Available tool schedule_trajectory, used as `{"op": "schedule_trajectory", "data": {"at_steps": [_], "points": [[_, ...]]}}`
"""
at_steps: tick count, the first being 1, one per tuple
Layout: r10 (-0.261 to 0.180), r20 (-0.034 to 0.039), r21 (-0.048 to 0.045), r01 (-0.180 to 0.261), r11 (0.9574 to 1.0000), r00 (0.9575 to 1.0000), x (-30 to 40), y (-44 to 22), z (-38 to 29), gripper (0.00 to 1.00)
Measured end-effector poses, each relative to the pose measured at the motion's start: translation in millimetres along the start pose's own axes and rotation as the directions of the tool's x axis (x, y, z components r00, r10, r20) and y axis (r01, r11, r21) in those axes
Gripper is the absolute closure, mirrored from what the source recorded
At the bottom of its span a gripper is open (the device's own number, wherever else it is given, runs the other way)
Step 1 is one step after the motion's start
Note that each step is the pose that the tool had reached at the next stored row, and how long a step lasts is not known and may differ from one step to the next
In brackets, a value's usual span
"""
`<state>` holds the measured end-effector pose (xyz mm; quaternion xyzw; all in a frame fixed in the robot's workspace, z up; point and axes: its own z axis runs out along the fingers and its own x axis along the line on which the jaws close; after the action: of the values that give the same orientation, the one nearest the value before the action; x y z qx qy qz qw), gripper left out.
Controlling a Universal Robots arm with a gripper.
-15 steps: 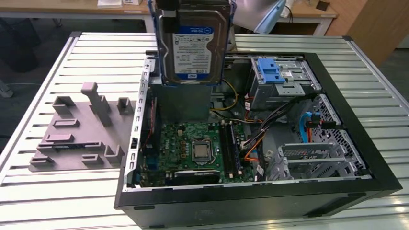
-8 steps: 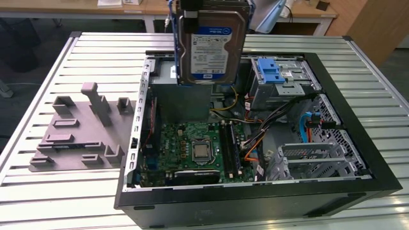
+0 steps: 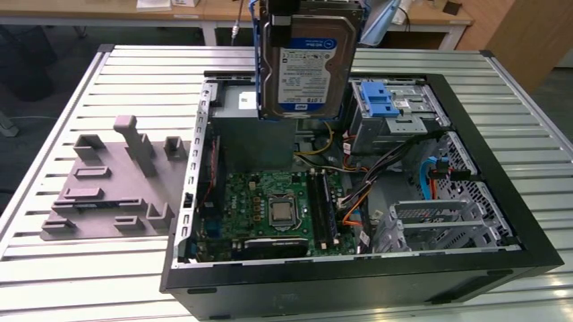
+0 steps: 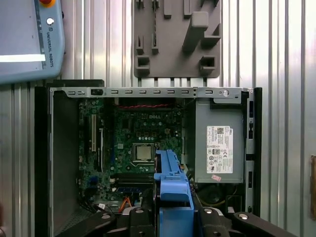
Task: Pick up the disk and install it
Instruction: 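Pick up the disk, then insert the disk into the insertion slot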
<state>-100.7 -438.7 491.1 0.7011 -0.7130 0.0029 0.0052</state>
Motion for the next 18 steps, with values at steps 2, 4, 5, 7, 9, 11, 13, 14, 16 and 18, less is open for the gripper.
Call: {"op": "schedule_trajectory", "data": {"at_steps": [2,4,5,7,9,11,13,14,16,18], "points": [[0.0,-0.0001,0.0,0.0,1.0,1.0,1.4,-0.2,0.3,0.64],[0.0,0.0,0.0,0.0,1.0,1.0,1.7,-0.1,0.4,0.64],[0.0,0.0,0.0,0.0,1.0,1.0,1.7,-0.1,0.4,0.64],[0.0,-0.0002,0.0,0.0,1.0,1.0,1.8,-0.2,0.4,0.64],[0.0,-0.0002,0.0,0.0,1.0,1.0,1.9,-0.2,0.5,0.64],[0.0,-0.0001,0.0,0.0,1.0,1.0,2.0,-0.1,0.7,0.64],[0.0,-0.0001,0.0,0.0,1.0,1.0,2.0,-0.2,0.7,0.64],[0.0,-0.0001,0.0,0.0,1.0,1.0,2.0,-0.2,0.7,0.64],[0.0,-0.0001,0.0,0.0,1.0,1.0,2.1,-0.2,0.7,0.64],[0.0,-0.0001,0.0,0.0,1.0,1.0,2.1,-0.2,0.7,0.64]]}}
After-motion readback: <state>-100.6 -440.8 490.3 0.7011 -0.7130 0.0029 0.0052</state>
